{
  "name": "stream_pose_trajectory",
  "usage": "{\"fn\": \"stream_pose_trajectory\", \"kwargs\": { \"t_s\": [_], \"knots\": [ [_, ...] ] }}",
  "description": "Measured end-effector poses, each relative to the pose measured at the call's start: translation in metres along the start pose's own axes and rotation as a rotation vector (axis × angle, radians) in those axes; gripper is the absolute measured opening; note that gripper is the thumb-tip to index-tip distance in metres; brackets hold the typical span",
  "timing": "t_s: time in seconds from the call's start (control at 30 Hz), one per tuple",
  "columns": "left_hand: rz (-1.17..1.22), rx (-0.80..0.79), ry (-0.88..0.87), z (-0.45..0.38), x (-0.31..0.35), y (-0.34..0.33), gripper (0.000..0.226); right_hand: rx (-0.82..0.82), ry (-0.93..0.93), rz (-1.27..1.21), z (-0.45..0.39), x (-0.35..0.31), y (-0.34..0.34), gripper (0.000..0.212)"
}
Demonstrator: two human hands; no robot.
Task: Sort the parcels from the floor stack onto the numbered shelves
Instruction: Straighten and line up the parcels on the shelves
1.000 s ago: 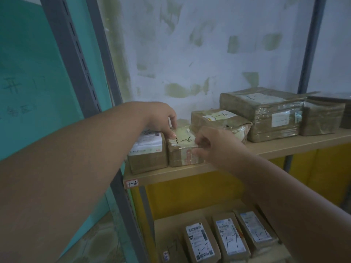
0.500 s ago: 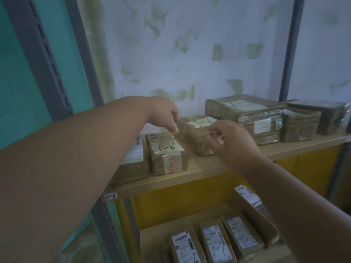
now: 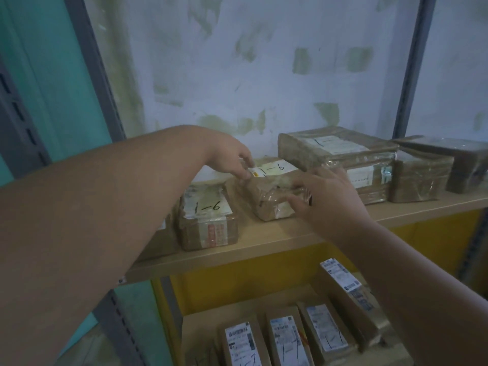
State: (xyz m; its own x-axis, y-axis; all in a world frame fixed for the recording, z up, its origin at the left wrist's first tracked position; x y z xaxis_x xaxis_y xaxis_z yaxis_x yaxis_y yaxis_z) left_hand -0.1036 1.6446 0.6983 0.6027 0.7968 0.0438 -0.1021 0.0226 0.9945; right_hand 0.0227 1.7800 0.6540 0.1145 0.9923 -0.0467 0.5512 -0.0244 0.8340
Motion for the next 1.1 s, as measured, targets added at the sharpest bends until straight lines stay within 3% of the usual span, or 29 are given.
{"fn": "stream_pose_trajectory", "kwargs": {
  "t_s": [0.33,0.53,0.8,1.1],
  "knots": [
    [0.130,0.060,-0.081,-0.007,-0.010,-0.013,0.019,0.008,-0.044,-0.137,0.009,-0.002,0.002,0.035],
    [0.184,0.055,-0.122,0.005,-0.009,-0.012,0.020,-0.077,-0.067,-0.280,0.019,-0.003,0.003,0.030],
    [0.097,0.058,-0.113,0.018,0.001,-0.010,0.033,-0.063,-0.090,-0.320,0.032,-0.013,0.014,0.027],
    [0.083,0.091,-0.116,0.017,0.000,-0.011,0.029,-0.058,-0.128,-0.339,0.031,-0.012,0.011,0.029]
  ]
}}
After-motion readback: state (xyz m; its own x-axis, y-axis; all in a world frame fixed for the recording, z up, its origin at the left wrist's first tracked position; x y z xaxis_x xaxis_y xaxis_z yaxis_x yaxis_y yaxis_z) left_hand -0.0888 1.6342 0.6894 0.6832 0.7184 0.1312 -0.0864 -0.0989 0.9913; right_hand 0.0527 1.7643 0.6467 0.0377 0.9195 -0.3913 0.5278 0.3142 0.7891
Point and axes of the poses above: each hand's wrist, its own z-axis away from the middle knuckle, its own y-axis out of the back of the hand, x = y × z, the point moved 9 cm from there along -z, towards the middle knuckle, and after that the axes turned 11 degrees about z, right-handed, at the moved point
